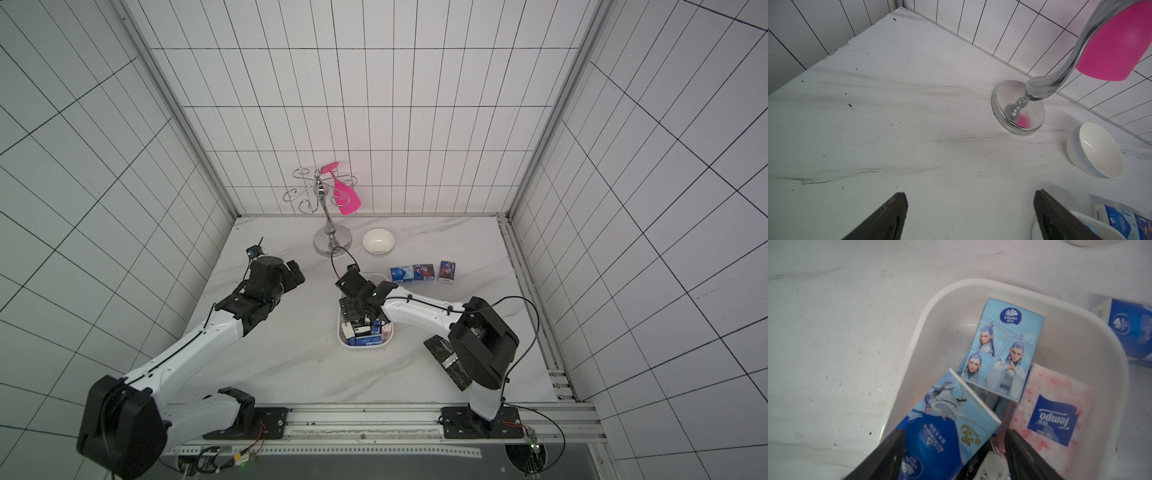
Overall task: Take the pocket tissues out of the storage box
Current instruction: Pick up the pocket tissues from the storage box.
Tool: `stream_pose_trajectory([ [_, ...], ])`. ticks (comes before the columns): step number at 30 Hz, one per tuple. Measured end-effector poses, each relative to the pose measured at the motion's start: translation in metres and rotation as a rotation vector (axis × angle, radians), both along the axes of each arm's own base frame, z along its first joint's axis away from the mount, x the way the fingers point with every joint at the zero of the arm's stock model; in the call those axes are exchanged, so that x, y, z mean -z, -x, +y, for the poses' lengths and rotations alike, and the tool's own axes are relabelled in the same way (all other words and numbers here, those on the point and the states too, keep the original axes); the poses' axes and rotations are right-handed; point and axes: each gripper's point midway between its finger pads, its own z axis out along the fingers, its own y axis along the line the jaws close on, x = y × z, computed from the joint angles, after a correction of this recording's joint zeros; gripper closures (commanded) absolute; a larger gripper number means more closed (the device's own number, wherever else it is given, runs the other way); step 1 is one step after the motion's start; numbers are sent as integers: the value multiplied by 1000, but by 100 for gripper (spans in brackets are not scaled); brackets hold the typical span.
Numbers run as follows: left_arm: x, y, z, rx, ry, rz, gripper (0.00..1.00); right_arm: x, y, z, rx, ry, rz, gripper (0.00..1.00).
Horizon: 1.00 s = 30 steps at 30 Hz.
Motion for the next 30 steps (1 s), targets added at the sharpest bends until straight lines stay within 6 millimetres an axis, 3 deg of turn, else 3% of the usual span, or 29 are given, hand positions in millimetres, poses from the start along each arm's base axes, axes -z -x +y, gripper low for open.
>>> stream_pose_trajectory([
  [14, -1, 0, 0, 0, 0, -3, 1, 17, -4, 9, 6, -23, 44, 23],
  [17, -2, 0, 0, 0, 1, -6, 2, 17, -5, 10, 6, -34, 50, 31],
  [22, -2, 0, 0, 0, 0, -6, 1, 14, -6, 16, -2, -63, 51, 53],
  [27, -2, 0, 0, 2, -3, -6, 1, 11, -7, 20, -4, -86, 49, 64],
  [30, -2, 0, 0, 2, -3, -6, 1, 10, -7, 22, -5, -96, 46, 78],
])
